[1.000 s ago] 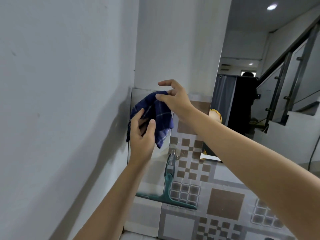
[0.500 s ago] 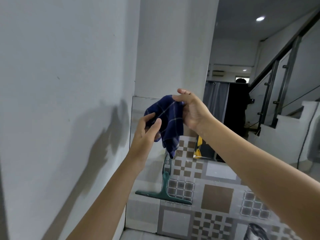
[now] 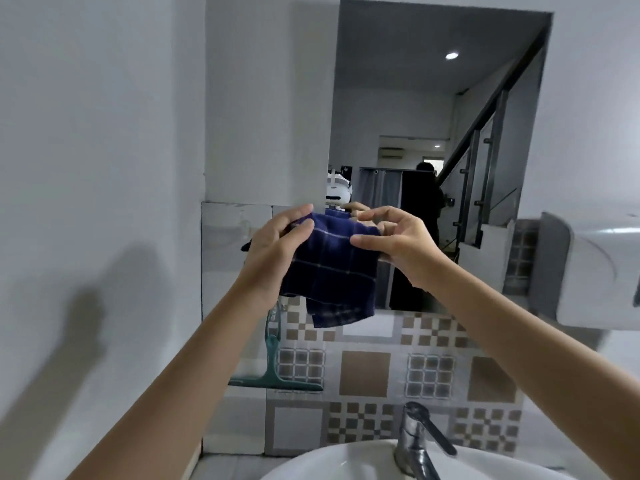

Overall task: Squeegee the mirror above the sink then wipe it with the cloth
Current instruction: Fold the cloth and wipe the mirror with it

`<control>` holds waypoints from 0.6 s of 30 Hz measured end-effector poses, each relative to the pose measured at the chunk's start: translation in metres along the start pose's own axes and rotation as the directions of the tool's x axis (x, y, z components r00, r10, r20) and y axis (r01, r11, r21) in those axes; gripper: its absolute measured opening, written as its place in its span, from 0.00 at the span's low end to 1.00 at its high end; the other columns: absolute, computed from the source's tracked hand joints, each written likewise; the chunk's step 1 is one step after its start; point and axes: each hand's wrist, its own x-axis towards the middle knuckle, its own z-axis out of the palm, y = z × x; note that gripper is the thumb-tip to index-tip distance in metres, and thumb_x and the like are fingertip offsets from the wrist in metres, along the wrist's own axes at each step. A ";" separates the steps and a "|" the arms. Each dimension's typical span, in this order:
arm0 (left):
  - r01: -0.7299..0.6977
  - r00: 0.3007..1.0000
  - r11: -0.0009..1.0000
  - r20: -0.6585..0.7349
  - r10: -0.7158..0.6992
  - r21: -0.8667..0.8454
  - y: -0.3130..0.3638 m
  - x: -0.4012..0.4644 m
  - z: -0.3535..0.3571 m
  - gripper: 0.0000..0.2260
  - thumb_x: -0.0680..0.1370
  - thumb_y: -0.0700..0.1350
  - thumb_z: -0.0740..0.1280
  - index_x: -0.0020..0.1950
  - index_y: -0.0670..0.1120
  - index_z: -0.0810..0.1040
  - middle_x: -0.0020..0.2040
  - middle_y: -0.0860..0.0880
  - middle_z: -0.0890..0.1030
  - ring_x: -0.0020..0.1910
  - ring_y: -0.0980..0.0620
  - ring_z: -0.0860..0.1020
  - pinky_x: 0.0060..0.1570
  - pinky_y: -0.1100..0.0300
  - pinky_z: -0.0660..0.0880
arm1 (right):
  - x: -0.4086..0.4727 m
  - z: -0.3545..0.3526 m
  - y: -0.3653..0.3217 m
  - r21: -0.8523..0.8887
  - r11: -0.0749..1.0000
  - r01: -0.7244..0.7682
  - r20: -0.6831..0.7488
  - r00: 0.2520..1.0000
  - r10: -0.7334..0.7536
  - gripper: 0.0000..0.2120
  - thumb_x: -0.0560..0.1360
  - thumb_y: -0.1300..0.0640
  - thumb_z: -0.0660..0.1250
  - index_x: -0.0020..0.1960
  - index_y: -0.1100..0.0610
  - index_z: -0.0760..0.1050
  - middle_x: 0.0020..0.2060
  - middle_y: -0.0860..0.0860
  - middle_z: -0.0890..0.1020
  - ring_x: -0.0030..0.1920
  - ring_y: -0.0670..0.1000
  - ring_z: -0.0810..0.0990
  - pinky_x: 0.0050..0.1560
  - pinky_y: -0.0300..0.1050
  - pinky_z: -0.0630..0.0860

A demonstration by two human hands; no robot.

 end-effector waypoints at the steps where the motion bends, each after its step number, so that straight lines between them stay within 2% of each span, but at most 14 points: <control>1: -0.006 1.000 1.000 0.011 0.006 0.009 0.002 0.001 0.006 0.12 0.77 0.43 0.64 0.60 0.50 0.79 0.55 0.46 0.81 0.50 0.51 0.81 0.51 0.56 0.79 | -0.006 -0.008 -0.002 -0.061 0.997 0.044 -0.004 0.999 -0.044 0.14 0.66 0.69 0.75 0.48 0.59 0.79 0.42 0.50 0.84 0.43 0.51 0.85 0.40 0.46 0.82; 4: -0.005 0.997 1.000 0.076 0.003 0.019 0.008 0.005 0.024 0.13 0.77 0.38 0.64 0.59 0.49 0.79 0.50 0.47 0.82 0.44 0.53 0.82 0.40 0.63 0.78 | -0.017 -0.033 -0.005 -0.226 0.962 0.154 -0.051 0.984 -0.169 0.19 0.61 0.62 0.80 0.50 0.55 0.81 0.57 0.57 0.81 0.55 0.54 0.82 0.50 0.53 0.82; 6: -0.022 0.994 0.999 0.112 0.017 0.045 0.008 0.011 0.035 0.15 0.75 0.36 0.66 0.58 0.51 0.79 0.52 0.45 0.81 0.48 0.50 0.81 0.42 0.62 0.79 | -0.024 -0.048 -0.007 -0.221 0.954 0.201 -0.036 0.976 -0.214 0.21 0.60 0.60 0.81 0.52 0.54 0.82 0.58 0.60 0.80 0.60 0.59 0.79 0.56 0.59 0.79; 8: -0.065 0.990 0.996 0.127 0.057 0.061 0.007 0.015 0.049 0.17 0.74 0.33 0.67 0.56 0.52 0.80 0.55 0.42 0.80 0.52 0.47 0.79 0.48 0.58 0.79 | -0.031 -0.061 -0.009 -0.160 0.958 0.240 0.031 0.971 -0.238 0.20 0.61 0.62 0.80 0.52 0.57 0.81 0.55 0.62 0.82 0.59 0.61 0.80 0.56 0.61 0.79; 10: -0.103 0.989 0.992 0.119 0.093 0.076 0.006 0.020 0.064 0.18 0.72 0.31 0.67 0.54 0.52 0.81 0.55 0.42 0.80 0.54 0.45 0.79 0.53 0.54 0.78 | -0.040 -0.073 -0.014 -0.165 0.950 0.264 0.098 0.963 -0.250 0.17 0.63 0.66 0.78 0.50 0.59 0.81 0.52 0.61 0.83 0.54 0.59 0.82 0.52 0.55 0.81; 12: -0.136 0.986 0.984 0.113 0.123 0.112 0.006 0.024 0.073 0.17 0.71 0.30 0.68 0.51 0.51 0.81 0.52 0.45 0.82 0.52 0.48 0.80 0.54 0.54 0.78 | -0.045 -0.080 -0.020 -0.245 0.931 0.270 0.135 0.961 -0.243 0.14 0.64 0.69 0.77 0.47 0.56 0.83 0.48 0.48 0.83 0.52 0.51 0.82 0.51 0.44 0.80; 13: -0.160 0.983 0.975 0.121 0.142 0.155 0.007 0.027 0.079 0.17 0.71 0.29 0.69 0.50 0.50 0.81 0.50 0.48 0.82 0.51 0.50 0.80 0.54 0.55 0.78 | -0.047 -0.085 -0.024 -0.312 0.911 0.270 0.138 0.962 -0.238 0.14 0.64 0.69 0.76 0.45 0.54 0.83 0.44 0.41 0.81 0.51 0.44 0.81 0.50 0.38 0.79; 15: -0.232 0.969 0.927 0.155 0.193 0.293 0.009 0.033 0.092 0.14 0.70 0.31 0.70 0.49 0.48 0.80 0.48 0.50 0.82 0.48 0.53 0.81 0.53 0.58 0.78 | -0.048 -0.097 -0.031 -0.517 0.814 0.265 0.089 0.962 -0.257 0.14 0.66 0.69 0.76 0.42 0.49 0.83 0.40 0.41 0.76 0.43 0.36 0.76 0.44 0.28 0.74; 18: -0.347 0.938 0.795 0.193 0.288 0.498 0.011 0.043 0.112 0.12 0.70 0.38 0.74 0.50 0.49 0.81 0.46 0.52 0.82 0.45 0.52 0.81 0.51 0.56 0.78 | -0.046 -0.117 -0.040 -0.753 0.610 0.245 0.033 0.941 -0.338 0.13 0.69 0.63 0.75 0.46 0.46 0.83 0.41 0.45 0.71 0.40 0.39 0.72 0.41 0.25 0.69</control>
